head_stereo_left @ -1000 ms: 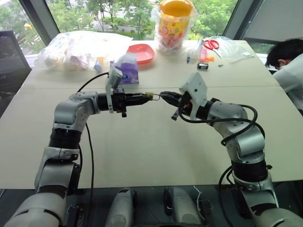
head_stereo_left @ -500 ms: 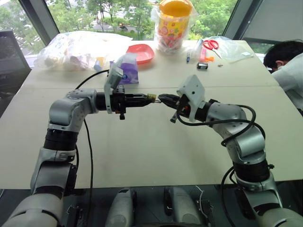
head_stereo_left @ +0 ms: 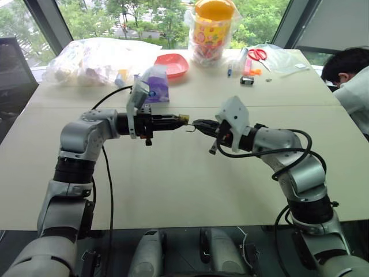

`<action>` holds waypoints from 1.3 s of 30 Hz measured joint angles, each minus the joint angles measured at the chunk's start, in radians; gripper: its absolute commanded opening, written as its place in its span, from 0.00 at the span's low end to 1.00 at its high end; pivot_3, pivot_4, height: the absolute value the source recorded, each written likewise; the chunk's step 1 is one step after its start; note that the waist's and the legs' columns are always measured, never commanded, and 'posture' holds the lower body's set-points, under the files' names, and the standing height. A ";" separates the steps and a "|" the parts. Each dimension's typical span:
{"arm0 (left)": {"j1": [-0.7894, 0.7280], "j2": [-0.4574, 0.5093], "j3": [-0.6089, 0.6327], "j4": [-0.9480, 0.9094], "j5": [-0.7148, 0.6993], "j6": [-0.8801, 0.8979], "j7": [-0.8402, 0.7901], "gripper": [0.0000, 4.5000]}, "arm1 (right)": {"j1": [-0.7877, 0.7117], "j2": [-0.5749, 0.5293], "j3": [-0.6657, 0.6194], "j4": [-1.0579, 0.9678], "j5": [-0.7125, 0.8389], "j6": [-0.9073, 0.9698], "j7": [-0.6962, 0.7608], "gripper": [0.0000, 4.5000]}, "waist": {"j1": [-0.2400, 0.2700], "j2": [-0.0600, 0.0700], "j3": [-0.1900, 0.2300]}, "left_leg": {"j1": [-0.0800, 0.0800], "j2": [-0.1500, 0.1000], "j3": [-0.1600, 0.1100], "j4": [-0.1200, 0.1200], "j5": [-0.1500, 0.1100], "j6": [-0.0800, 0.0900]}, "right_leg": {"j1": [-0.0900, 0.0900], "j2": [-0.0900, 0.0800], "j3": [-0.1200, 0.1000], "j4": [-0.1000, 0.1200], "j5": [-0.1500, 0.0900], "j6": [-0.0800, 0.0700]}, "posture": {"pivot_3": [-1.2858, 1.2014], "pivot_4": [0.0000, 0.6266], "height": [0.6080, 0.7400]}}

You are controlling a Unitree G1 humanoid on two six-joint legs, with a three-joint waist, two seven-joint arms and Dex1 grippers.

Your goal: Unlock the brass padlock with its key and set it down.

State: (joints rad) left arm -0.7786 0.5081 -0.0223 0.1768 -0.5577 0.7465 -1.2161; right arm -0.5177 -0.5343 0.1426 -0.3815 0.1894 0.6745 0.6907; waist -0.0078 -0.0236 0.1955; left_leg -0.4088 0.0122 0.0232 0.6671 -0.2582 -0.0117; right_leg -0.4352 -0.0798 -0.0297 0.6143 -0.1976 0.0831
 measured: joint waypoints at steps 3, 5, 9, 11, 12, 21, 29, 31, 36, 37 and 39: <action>0.016 -0.013 0.000 0.027 0.001 0.008 0.019 0.00 | 0.039 -0.130 -0.005 0.075 -0.081 -0.077 0.003 0.01 | 0.000 0.000 0.000 | 0.000 -0.001 0.001 0.000 0.000 0.000 | 0.000 -0.002 0.000 -0.001 -0.001 -0.002 | 0.52 0.24 1.00; 0.034 -0.046 -0.027 0.079 0.044 -0.019 0.053 0.00 | 0.069 -0.184 -0.033 0.077 -0.079 -0.090 0.036 0.01 | -0.001 0.000 0.000 | 0.000 -0.001 0.001 0.000 0.000 0.000 | 0.001 -0.001 0.001 -0.002 0.000 0.000 | 0.52 0.24 1.00; 0.039 -0.138 -0.094 0.213 0.115 -0.036 0.112 0.00 | 0.100 -0.227 -0.059 -0.025 0.011 -0.024 0.120 0.01 | -0.002 0.000 0.000 | 0.000 0.000 0.000 0.000 0.000 0.000 | 0.000 0.000 0.000 -0.001 0.001 0.002 | 0.52 0.24 1.00; 0.031 -0.183 -0.102 0.256 0.113 -0.024 0.113 0.00 | 0.117 -0.236 -0.060 -0.089 0.052 0.019 0.149 0.01 | -0.002 0.000 0.000 | 0.000 0.000 0.000 0.000 0.000 0.000 | 0.000 0.000 0.000 -0.001 0.001 0.002 | 0.52 0.24 1.00; 0.014 -0.211 -0.102 0.295 0.112 -0.010 0.114 0.00 | 0.127 -0.240 -0.057 -0.122 0.073 0.046 0.161 0.01 | -0.001 0.000 0.000 | 0.000 0.000 -0.001 0.000 0.000 0.000 | 0.000 0.000 0.000 -0.001 0.000 0.001 | 0.52 0.24 1.00; -0.096 -0.278 -0.068 0.530 0.116 0.010 0.098 0.40 | 0.160 -0.259 -0.030 -0.213 0.130 0.156 0.156 0.00 | -0.002 -0.001 0.000 | 0.000 0.000 -0.001 0.000 0.000 0.000 | 0.000 0.000 0.000 -0.001 -0.001 -0.001 | 0.52 0.24 1.00; -0.095 -0.267 -0.095 0.541 0.193 -0.058 0.091 0.91 | 0.162 -0.262 -0.028 -0.216 0.129 0.164 0.119 0.00 | 0.001 -0.001 0.000 | 0.000 0.000 -0.001 0.000 0.000 0.000 | 0.001 -0.001 0.000 -0.001 -0.001 -0.002 | 0.52 0.24 1.00; -0.072 -0.226 -0.113 0.486 0.226 -0.105 0.107 0.91 | 0.171 -0.269 -0.028 -0.223 0.129 0.165 0.115 0.00 | -0.004 -0.001 0.000 | 0.001 0.001 0.000 0.000 0.000 0.000 | 0.000 0.000 0.000 -0.001 -0.001 -0.002 | 0.52 0.24 1.00; 0.041 -0.063 -0.055 0.294 0.238 -0.113 0.136 0.91 | 0.225 -0.294 -0.033 -0.225 0.129 0.162 0.108 0.00 | -0.005 -0.001 0.000 | 0.001 0.003 0.000 -0.001 0.000 0.000 | -0.001 0.001 0.000 0.000 -0.001 -0.002 | 0.52 0.24 1.00; 0.066 -0.041 -0.031 0.244 0.229 -0.097 0.146 0.91 | 0.232 -0.295 -0.035 -0.225 0.129 0.161 0.105 0.00 | -0.003 0.000 0.000 | 0.001 0.004 0.000 -0.001 0.000 0.000 | -0.001 0.001 0.000 0.000 -0.001 -0.002 | 0.52 0.24 1.00; 0.126 -0.004 0.010 0.121 0.203 -0.063 0.166 0.91 | 0.240 -0.289 -0.036 -0.222 0.128 0.150 0.096 0.00 | 0.000 0.000 0.000 | 0.000 0.004 0.000 -0.001 0.000 0.000 | 0.000 -0.001 0.000 -0.001 -0.001 -0.003 | 0.52 0.24 1.00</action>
